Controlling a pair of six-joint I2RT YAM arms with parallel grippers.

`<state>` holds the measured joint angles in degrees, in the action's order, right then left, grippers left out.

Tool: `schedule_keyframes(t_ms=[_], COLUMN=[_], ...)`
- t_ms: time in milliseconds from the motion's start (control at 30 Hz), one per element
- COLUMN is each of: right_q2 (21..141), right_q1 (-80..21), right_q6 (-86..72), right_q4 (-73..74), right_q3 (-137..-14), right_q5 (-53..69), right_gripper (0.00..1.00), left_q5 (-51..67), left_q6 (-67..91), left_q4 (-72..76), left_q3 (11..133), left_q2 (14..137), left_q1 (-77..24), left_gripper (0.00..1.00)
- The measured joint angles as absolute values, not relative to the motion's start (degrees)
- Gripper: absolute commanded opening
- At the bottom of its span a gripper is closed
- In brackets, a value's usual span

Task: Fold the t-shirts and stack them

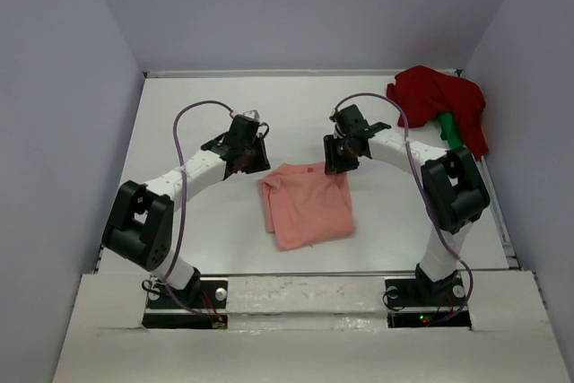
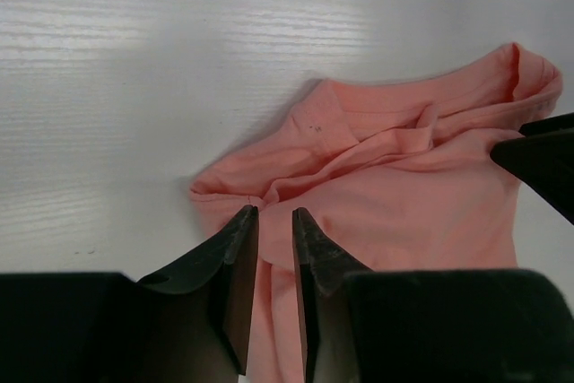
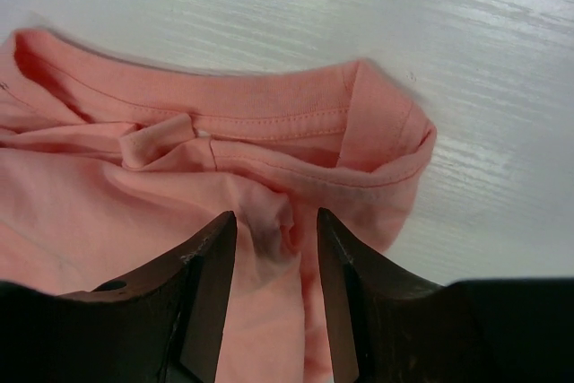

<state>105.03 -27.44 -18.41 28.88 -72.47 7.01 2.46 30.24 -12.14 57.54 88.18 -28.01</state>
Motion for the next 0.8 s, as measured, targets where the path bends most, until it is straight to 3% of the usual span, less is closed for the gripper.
schedule_keyframes(t_ms=[167, 233, 300, 467, 800], right_q2=[106.21, 106.24, 106.24, 106.21, 106.21], right_q1=[-27.44, -27.44, -27.44, -27.44, -27.44], right_q6=[-18.24, -18.22, -18.22, -18.26, -18.24], right_q4=[28.32, 28.25, 28.21, 28.08, 27.83], right_q3=[-73.60, -73.67, -73.78, -73.78, -73.78], right_q5=[7.60, 7.62, 7.70, 7.97, 7.94], right_gripper=[0.47, 0.46, 0.46, 0.46, 0.46], left_q5=[3.44, 3.66, 3.81, 3.99, -1.13], left_q6=[30.61, 30.68, 30.74, 31.09, 34.11], left_q4=[-11.25, -11.29, -11.29, -11.05, -13.45], left_q3=[56.23, 55.88, 55.83, 55.81, 54.72], left_q2=[88.20, 88.20, 88.20, 88.20, 86.80], left_q1=[-28.01, -28.01, -28.01, -28.08, -35.24], left_gripper=[0.17, 0.17, 0.18, 0.39, 0.39])
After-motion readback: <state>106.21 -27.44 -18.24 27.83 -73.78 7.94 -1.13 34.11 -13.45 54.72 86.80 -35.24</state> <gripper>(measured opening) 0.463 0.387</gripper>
